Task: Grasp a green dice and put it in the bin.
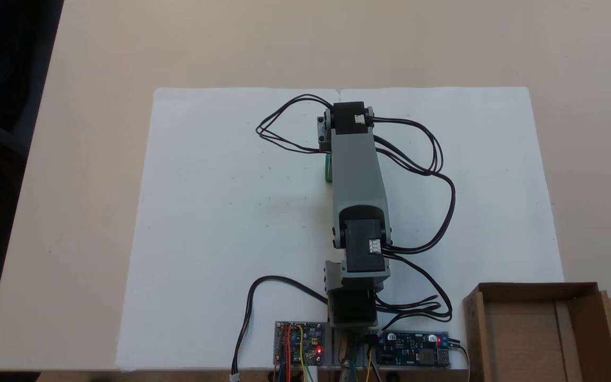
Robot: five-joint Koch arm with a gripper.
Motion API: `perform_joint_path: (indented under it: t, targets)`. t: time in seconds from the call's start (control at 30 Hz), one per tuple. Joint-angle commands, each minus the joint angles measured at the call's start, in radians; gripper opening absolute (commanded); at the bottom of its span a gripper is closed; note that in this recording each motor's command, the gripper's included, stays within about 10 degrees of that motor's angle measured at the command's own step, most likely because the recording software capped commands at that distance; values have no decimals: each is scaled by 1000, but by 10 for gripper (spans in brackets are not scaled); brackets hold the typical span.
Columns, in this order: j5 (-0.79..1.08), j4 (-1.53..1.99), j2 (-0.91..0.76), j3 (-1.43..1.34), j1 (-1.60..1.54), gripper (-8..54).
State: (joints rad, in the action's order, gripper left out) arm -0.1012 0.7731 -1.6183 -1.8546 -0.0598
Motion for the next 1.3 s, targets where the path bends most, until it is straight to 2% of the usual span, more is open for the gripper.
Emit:
perform_joint_path:
  t: [0.0, 1.27]
  targets:
    - [-43, 40, -9, 48, -20, 432]
    - [-170, -52, 196, 49, -49, 427]
